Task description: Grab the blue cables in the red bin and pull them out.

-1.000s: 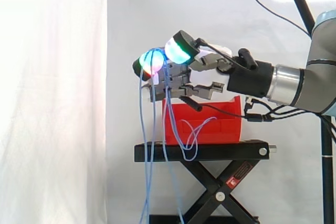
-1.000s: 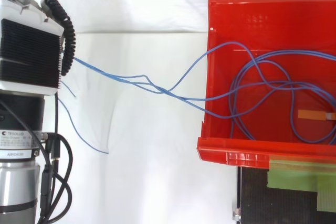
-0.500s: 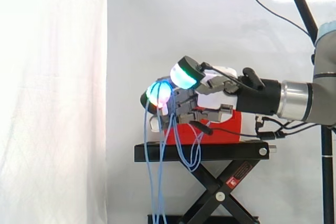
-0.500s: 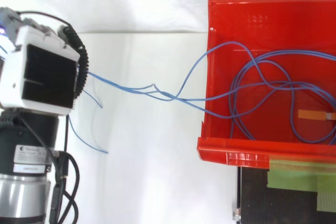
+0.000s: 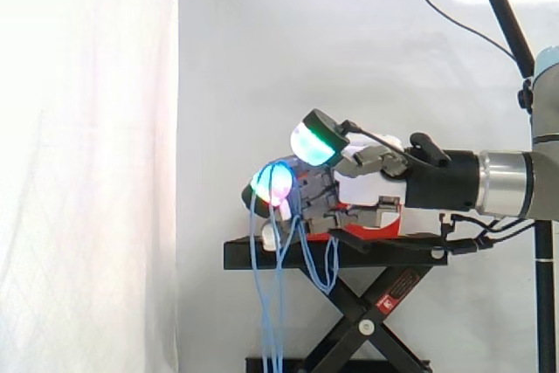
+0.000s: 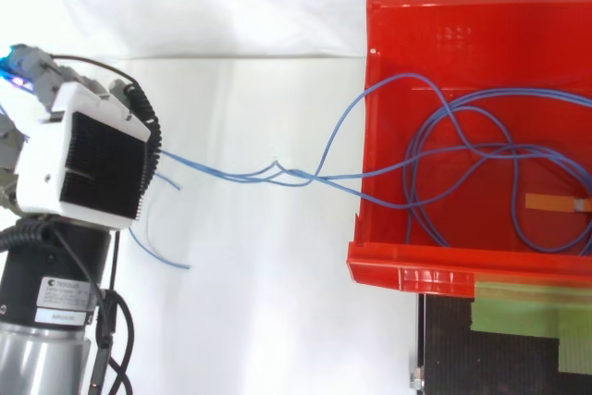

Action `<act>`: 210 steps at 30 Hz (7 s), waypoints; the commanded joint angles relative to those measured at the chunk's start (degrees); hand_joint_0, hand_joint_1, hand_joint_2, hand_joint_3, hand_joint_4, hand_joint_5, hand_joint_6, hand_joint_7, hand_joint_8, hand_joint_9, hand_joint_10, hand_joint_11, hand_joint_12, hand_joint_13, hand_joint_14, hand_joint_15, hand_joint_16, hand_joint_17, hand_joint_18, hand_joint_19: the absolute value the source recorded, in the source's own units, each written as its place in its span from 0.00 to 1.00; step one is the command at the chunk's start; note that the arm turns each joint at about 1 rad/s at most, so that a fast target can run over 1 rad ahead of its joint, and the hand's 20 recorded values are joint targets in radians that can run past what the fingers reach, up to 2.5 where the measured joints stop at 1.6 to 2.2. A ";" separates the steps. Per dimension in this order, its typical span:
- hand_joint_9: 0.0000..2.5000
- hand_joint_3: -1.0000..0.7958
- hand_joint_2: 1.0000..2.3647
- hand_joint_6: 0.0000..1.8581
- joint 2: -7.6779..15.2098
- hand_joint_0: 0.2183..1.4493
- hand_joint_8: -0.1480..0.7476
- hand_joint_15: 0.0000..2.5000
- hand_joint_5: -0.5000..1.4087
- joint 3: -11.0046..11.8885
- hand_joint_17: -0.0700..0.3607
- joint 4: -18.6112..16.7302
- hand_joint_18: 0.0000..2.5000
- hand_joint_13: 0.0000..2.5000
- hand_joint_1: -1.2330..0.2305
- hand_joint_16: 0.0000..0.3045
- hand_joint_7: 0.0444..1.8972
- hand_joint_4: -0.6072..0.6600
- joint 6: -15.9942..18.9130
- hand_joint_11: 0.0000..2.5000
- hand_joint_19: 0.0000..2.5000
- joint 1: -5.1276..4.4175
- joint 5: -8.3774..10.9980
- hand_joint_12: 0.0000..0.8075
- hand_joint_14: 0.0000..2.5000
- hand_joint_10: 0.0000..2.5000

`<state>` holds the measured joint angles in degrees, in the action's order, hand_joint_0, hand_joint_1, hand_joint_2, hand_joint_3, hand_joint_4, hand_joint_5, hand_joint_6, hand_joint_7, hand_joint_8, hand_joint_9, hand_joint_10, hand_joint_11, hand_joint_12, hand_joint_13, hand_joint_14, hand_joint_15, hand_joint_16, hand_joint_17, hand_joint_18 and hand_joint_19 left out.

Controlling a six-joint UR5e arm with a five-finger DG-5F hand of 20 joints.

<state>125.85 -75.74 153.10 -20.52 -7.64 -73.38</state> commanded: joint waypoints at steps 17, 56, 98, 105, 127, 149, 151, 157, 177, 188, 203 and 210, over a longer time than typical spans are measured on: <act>0.38 0.00 0.00 0.01 0.01 0.38 0.46 0.21 0.77 -0.02 0.41 1.76 0.23 0.31 0.39 0.16 0.33 0.71 0.79 0.36 0.18 -0.62 0.69 0.45 0.01 0.01; 0.44 0.00 0.00 0.08 0.01 0.43 0.43 0.22 0.89 -0.11 0.38 3.52 0.27 0.35 0.33 0.14 0.44 0.56 0.97 0.35 0.18 -0.62 0.69 0.42 0.01 0.01; 0.40 0.00 0.00 0.01 0.01 0.44 0.44 0.22 0.72 -0.11 0.39 3.61 0.25 0.33 0.31 0.14 0.36 0.61 1.32 0.37 0.20 -0.80 0.60 0.42 0.01 0.01; 0.40 0.00 0.00 0.01 0.01 0.43 0.44 0.22 0.74 -0.11 0.39 3.61 0.25 0.33 0.33 0.14 0.38 0.61 1.32 0.36 0.20 -0.89 0.60 0.43 0.01 0.01; 0.41 0.00 0.00 0.30 0.01 0.50 0.43 0.22 0.74 -0.11 0.37 3.87 0.26 0.33 0.26 0.13 0.39 0.54 1.32 0.38 0.20 -1.06 0.60 0.40 0.01 0.01; 0.42 0.00 0.00 0.40 0.01 0.56 0.41 0.23 0.72 -0.11 0.37 11.34 0.26 0.33 0.24 0.13 0.36 0.49 8.79 0.43 0.20 -2.38 2.19 0.40 0.01 0.01; 0.42 0.00 0.00 0.40 0.10 0.56 0.41 0.22 0.72 -0.11 0.37 15.03 0.26 0.33 0.24 0.13 0.36 0.50 12.74 0.42 0.20 -2.91 3.50 0.39 0.01 0.01; 0.42 0.00 0.00 0.41 0.01 0.56 0.41 0.22 0.72 -0.20 0.37 21.45 0.26 0.33 0.24 0.13 0.35 0.49 20.74 0.43 0.20 -3.79 4.47 0.40 0.01 0.01; 0.42 0.00 0.00 0.40 0.01 0.57 0.40 0.24 0.71 -4.07 0.37 21.97 0.26 0.34 0.25 0.13 0.35 0.47 36.21 0.46 0.21 -6.42 5.44 0.39 0.01 0.01; 0.47 0.00 0.00 0.40 0.01 0.57 0.36 0.30 0.70 -3.98 0.36 11.25 0.27 0.39 0.25 0.13 0.34 0.45 13.27 0.58 0.20 -5.02 2.27 0.39 0.01 0.01; 0.49 0.00 0.00 0.41 0.01 0.57 0.33 0.41 0.70 -3.98 0.36 6.42 0.28 0.43 0.26 0.13 0.34 0.44 4.13 0.72 0.22 -4.58 -0.63 0.38 0.01 0.00; 0.49 0.00 0.00 0.41 0.01 0.57 0.33 0.46 0.70 -3.98 0.37 6.68 0.29 0.45 0.26 0.13 0.33 0.44 5.62 0.73 0.22 -4.49 -0.36 0.36 0.01 0.02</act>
<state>125.86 -79.72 159.69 -15.51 -12.16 -73.79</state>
